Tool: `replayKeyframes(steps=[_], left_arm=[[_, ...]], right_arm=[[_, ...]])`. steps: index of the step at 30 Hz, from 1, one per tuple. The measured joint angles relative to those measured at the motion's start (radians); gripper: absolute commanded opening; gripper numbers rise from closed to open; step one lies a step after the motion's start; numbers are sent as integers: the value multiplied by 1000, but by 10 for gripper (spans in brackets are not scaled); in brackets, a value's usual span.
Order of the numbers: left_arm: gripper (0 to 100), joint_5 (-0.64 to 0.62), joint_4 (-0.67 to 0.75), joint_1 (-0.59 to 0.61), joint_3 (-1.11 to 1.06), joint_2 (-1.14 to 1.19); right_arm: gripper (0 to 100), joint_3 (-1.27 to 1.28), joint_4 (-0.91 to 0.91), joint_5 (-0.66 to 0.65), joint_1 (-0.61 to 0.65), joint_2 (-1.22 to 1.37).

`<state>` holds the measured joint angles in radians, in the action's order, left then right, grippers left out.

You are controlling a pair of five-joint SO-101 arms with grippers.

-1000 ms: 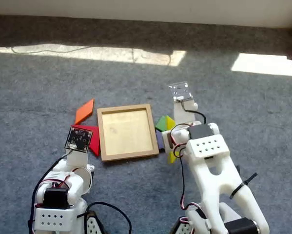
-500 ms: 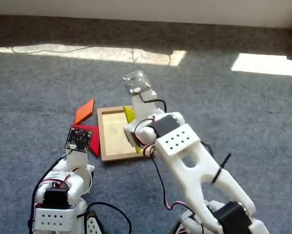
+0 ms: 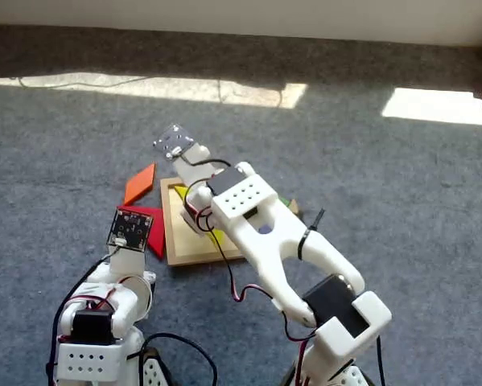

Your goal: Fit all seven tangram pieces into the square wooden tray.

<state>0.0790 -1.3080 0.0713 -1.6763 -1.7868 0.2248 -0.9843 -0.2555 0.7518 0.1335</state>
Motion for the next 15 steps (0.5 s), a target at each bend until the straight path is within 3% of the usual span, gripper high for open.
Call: replayKeyframes(steps=[8, 11, 15], left_arm=[[7, 0, 0, 0, 0, 0], [7, 0, 0, 0, 0, 0], [7, 0, 0, 0, 0, 0]], right_arm=[[138, -2, -48, -275, 0, 0], [252, -2, -97, -381, 0, 0], [390, -2, -153, -416, 0, 0]])
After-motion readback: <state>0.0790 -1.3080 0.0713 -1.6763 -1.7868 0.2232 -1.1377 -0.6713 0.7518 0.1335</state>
